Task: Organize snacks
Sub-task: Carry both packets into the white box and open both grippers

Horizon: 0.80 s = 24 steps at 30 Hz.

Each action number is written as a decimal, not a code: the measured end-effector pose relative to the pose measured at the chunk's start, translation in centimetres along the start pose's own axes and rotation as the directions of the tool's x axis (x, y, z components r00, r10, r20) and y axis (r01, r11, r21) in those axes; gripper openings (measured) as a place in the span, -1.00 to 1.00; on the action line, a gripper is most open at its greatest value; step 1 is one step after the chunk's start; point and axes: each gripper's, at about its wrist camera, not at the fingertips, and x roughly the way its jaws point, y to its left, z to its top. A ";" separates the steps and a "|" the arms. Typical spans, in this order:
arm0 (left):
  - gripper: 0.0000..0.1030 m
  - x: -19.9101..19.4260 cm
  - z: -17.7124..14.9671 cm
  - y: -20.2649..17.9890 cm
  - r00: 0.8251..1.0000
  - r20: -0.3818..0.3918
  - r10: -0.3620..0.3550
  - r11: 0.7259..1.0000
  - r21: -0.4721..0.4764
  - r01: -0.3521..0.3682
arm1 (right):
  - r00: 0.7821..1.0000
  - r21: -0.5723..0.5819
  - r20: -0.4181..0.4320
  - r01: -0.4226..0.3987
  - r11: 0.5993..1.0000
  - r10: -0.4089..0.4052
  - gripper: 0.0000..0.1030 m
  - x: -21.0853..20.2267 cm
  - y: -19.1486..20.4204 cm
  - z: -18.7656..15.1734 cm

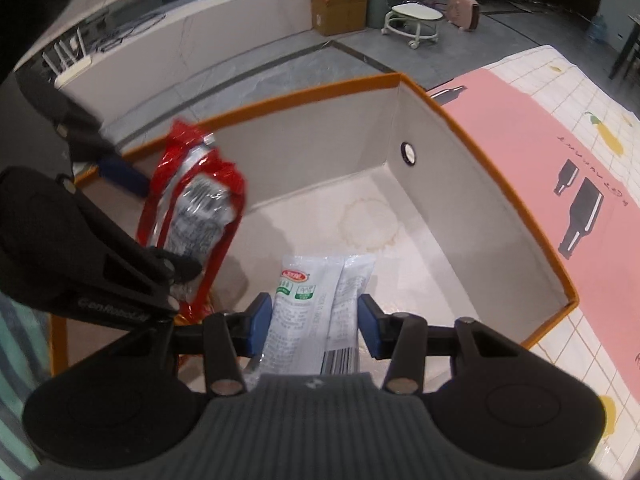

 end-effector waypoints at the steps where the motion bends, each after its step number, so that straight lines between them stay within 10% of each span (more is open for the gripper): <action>1: 0.47 0.0 -0.1 -0.2 1.000 -0.004 -0.002 0.999 0.035 0.002 | 1.000 -0.021 -0.002 0.002 1.000 -0.002 -0.13 0.2 0.1 0.1; 10: 0.54 1.2 -0.6 -1.2 0.998 -0.058 0.011 0.982 0.189 0.000 | 0.999 -0.042 -0.016 -0.046 0.998 0.045 -0.13 1.1 0.0 0.4; 24: 0.70 -0.3 -1.0 -0.5 1.000 -0.016 0.004 0.992 0.129 -0.002 | 0.996 -0.022 -0.079 -0.048 0.999 0.046 -0.09 3.5 0.2 0.9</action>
